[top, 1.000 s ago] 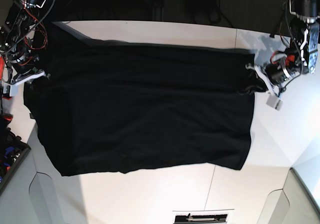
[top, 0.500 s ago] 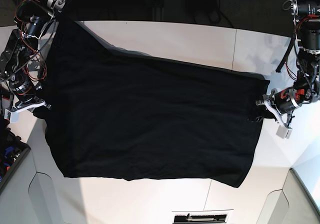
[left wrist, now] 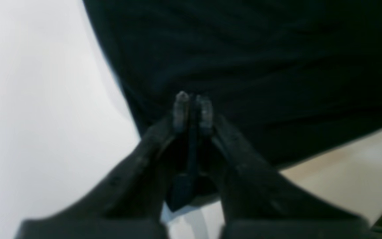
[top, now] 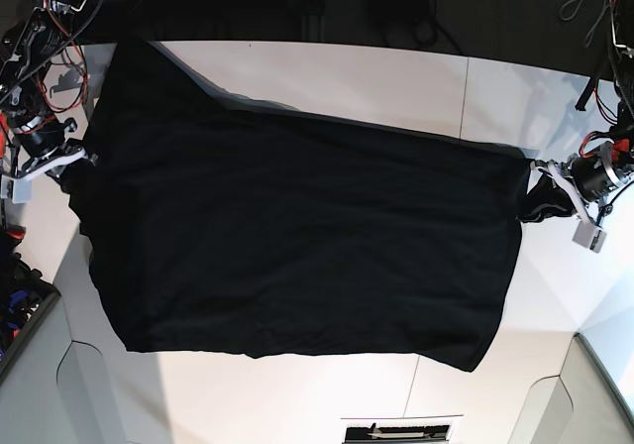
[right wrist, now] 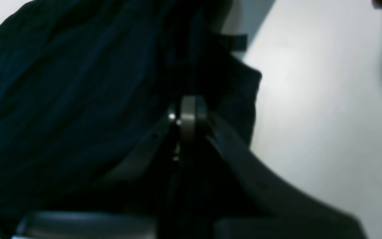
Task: Layout the t-shirt on the table in an organized manner, then fold the t-shirt properly
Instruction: 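Release and regrasp the shirt corner with the left gripper, then pull the shirt edge apart with both grippers to straighten it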
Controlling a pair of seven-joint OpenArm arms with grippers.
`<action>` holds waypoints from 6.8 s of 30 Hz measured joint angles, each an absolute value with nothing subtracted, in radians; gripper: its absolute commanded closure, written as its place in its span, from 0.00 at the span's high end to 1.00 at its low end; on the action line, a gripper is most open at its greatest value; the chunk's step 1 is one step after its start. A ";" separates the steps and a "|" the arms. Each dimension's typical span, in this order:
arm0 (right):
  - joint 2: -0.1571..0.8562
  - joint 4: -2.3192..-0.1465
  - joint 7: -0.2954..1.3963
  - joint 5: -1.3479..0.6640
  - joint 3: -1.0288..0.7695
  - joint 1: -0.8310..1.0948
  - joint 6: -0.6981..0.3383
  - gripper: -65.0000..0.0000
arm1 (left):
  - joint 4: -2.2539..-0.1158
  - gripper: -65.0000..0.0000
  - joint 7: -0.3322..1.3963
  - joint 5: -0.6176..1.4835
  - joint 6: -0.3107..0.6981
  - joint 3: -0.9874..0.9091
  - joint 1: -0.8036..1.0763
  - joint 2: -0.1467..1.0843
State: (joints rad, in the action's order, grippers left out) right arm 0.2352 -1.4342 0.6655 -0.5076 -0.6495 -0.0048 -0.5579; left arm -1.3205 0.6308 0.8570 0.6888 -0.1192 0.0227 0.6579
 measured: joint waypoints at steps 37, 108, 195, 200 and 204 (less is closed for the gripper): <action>0.236 -1.296 0.624 -0.486 -0.650 -0.002 -0.563 0.00 | -1.585 0.00 0.527 0.775 0.692 -0.264 0.204 0.706; 0.230 -1.296 0.611 -0.470 -0.650 0.000 -0.566 0.00 | -1.340 0.00 0.484 0.570 0.689 0.080 0.040 0.676; 0.219 -1.586 0.814 -0.838 -0.656 0.385 -0.580 0.34 | -1.387 0.58 0.675 0.911 0.697 -0.350 0.349 0.567; 0.219 -1.586 0.816 -0.838 -0.656 0.385 -0.580 0.34 | -1.387 0.58 0.677 0.922 0.701 -0.340 0.349 0.528; 0.219 -1.586 0.820 -0.838 -0.656 0.385 -0.580 0.34 | -1.388 0.58 0.699 0.938 0.705 -0.340 0.348 0.506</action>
